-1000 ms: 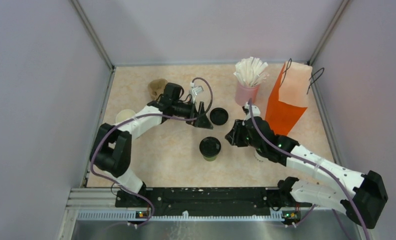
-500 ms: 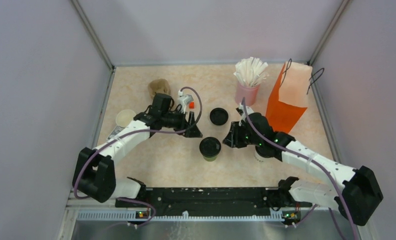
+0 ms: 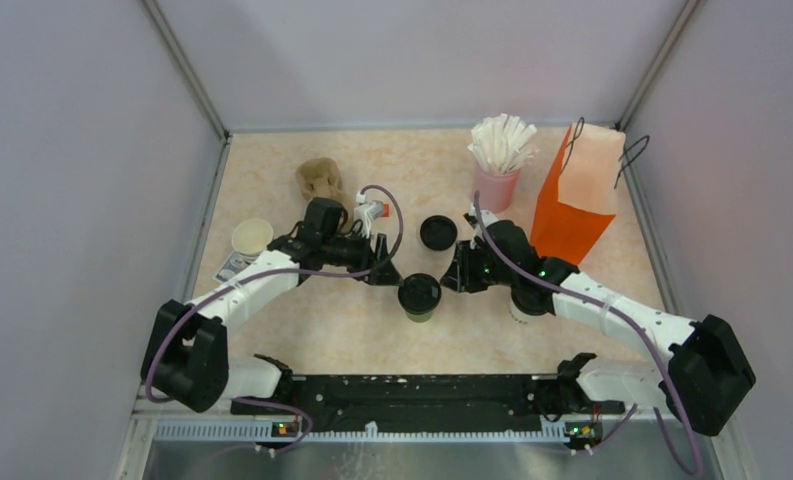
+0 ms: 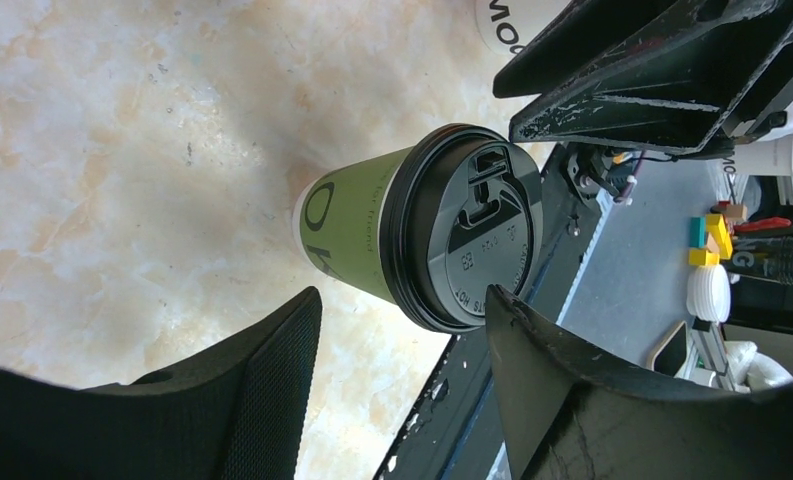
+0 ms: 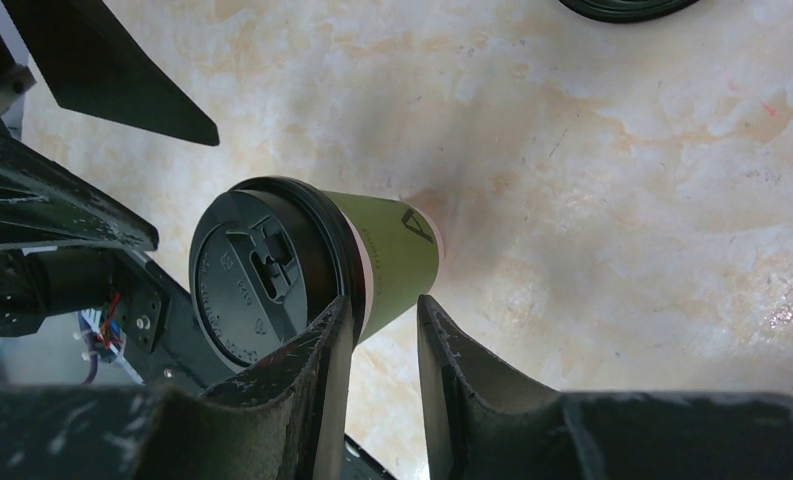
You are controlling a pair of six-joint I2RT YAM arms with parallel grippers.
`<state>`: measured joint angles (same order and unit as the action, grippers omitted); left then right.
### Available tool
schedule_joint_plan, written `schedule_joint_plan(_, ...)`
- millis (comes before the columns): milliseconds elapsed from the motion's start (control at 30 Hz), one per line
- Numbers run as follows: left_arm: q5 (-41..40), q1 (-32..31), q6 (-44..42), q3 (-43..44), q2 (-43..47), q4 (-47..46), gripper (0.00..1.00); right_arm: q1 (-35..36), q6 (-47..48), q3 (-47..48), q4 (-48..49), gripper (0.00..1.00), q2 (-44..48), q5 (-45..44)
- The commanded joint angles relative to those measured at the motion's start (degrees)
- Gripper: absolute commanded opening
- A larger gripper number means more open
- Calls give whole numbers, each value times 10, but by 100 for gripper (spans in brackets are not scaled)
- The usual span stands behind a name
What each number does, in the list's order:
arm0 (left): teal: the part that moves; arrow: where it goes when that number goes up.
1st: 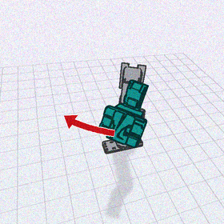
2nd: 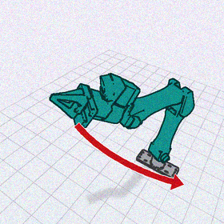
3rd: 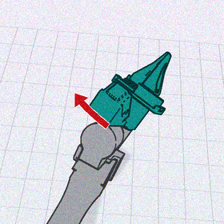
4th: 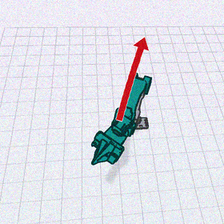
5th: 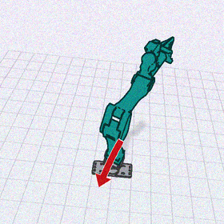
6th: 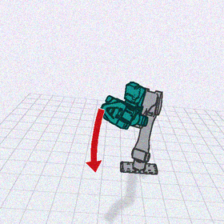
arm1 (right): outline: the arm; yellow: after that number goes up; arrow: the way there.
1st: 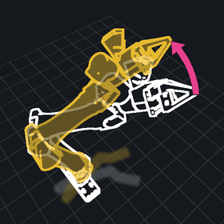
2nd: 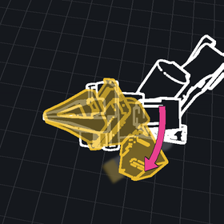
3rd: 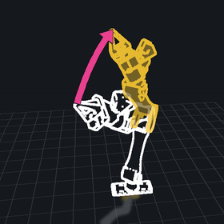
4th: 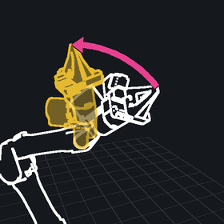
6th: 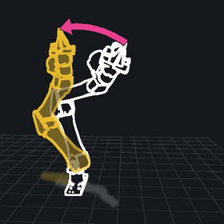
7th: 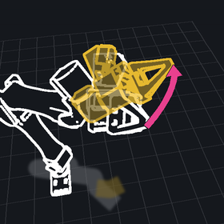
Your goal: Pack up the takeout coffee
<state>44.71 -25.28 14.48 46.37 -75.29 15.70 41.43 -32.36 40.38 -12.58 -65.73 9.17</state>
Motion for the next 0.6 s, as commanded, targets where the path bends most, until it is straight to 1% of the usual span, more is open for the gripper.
schedule_joint_plan(0, 17, -8, 10, -4, -12, -43, 66, -6, 6, 35, 19, 30, -3, 0)
schedule_joint_plan(367, 0, -22, 8, -7, -39, -51, 66, -6, 8, 36, 12, 30, 1, 3)
schedule_joint_plan(567, -4, -23, 1, -7, -52, -51, 58, -6, 6, 27, 29, 29, -11, 14)
